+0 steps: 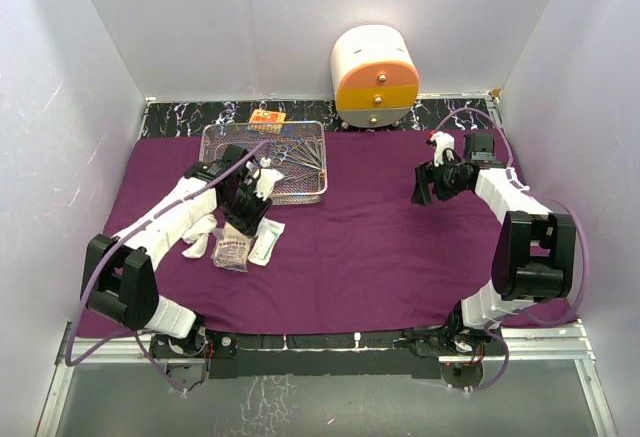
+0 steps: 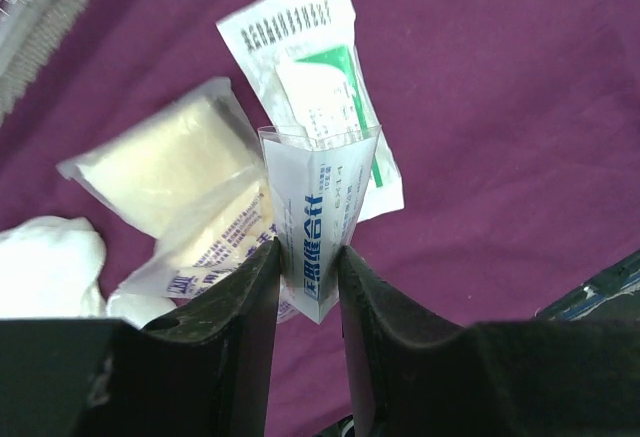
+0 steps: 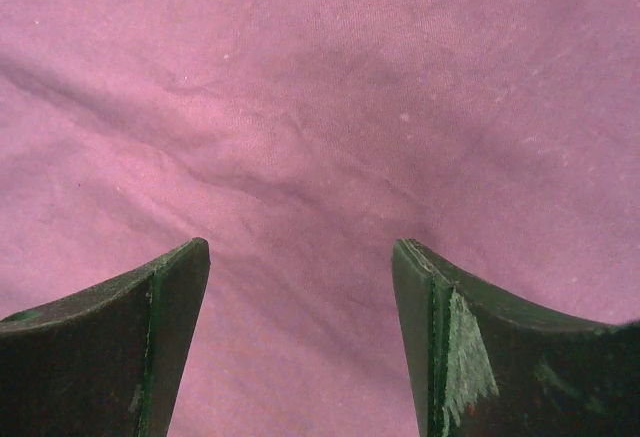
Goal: Open and lay out the surgical kit
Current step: Place the medical item in the surgical kit.
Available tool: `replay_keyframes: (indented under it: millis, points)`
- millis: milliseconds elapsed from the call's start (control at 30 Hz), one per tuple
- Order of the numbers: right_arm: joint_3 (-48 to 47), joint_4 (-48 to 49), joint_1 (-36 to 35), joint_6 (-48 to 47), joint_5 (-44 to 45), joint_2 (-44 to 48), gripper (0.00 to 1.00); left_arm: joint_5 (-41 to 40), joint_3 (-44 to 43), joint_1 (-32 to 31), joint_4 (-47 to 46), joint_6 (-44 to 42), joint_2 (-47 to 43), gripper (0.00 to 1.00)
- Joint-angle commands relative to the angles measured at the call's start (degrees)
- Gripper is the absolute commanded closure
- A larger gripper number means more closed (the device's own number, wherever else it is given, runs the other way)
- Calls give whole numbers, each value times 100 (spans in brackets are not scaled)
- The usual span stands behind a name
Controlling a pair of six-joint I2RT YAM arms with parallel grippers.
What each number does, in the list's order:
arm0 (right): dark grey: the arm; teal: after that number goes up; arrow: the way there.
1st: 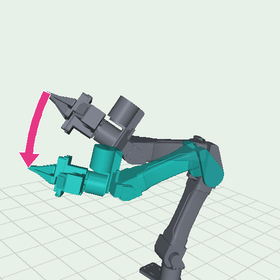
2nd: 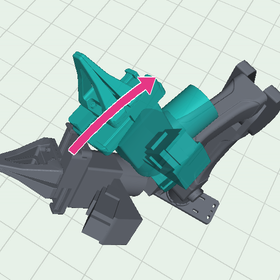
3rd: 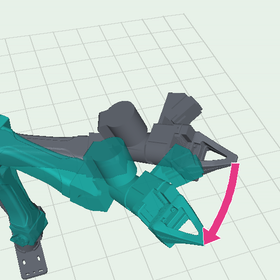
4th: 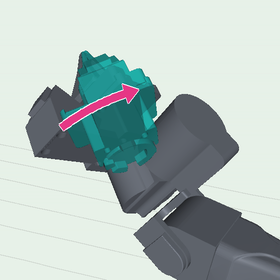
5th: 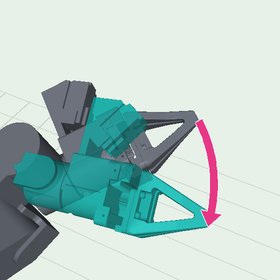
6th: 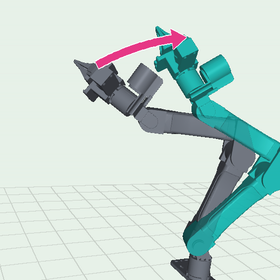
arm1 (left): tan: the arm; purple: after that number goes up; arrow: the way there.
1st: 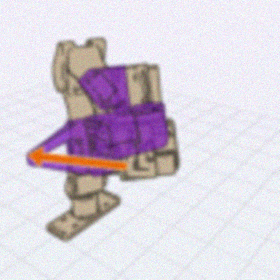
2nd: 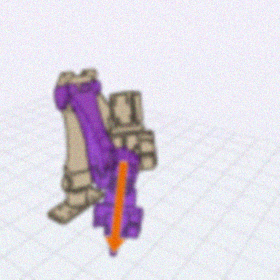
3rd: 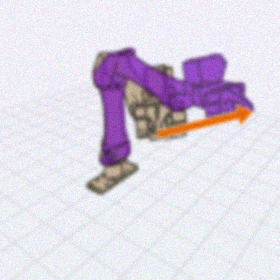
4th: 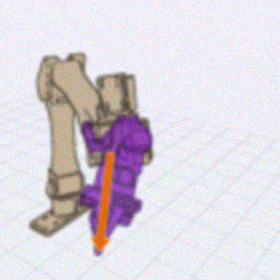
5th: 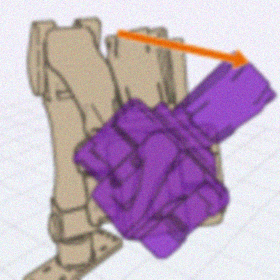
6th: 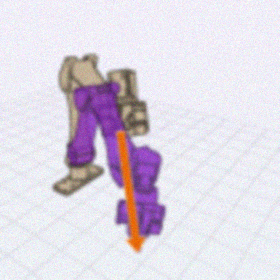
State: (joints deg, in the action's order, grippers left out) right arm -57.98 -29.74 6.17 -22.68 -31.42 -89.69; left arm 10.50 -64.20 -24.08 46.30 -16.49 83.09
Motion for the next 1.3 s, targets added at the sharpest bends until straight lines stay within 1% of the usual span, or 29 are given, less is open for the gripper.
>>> replay_keyframes:
  millis: [0, 300, 467, 633, 767, 1000, 1133, 1267]
  points:
    - [-131, 257, 33, -96, -24, 262, 28, 86, 288, -10, -130, 137, 131, 72]
    - [-117, 266, 28, -103, -1, 119, 27, 371, 222, -44, -474, 598, 732, 71]
    - [-101, 262, 33, -127, 26, 132, 27, 366, 167, -45, -418, 756, 1231, 69]
    - [-91, 270, 33, -133, 14, 136, 27, 341, 94, -45, -366, 811, 1490, 67]
    - [-82, 277, 33, -139, -9, 111, 27, 413, 47, -51, -344, 800, 1385, 65]
    - [-91, 275, 28, -140, -14, 87, 27, 697, -83, -69, -345, 755, 942, 62]
    - [-91, 275, 32, -140, -14, 83, 27, 841, -120, -109, -531, 618, 742, 61]
    - [-83, 273, 33, -138, -15, 95, 27, 974, -152, -220, -674, 440, 783, 61]
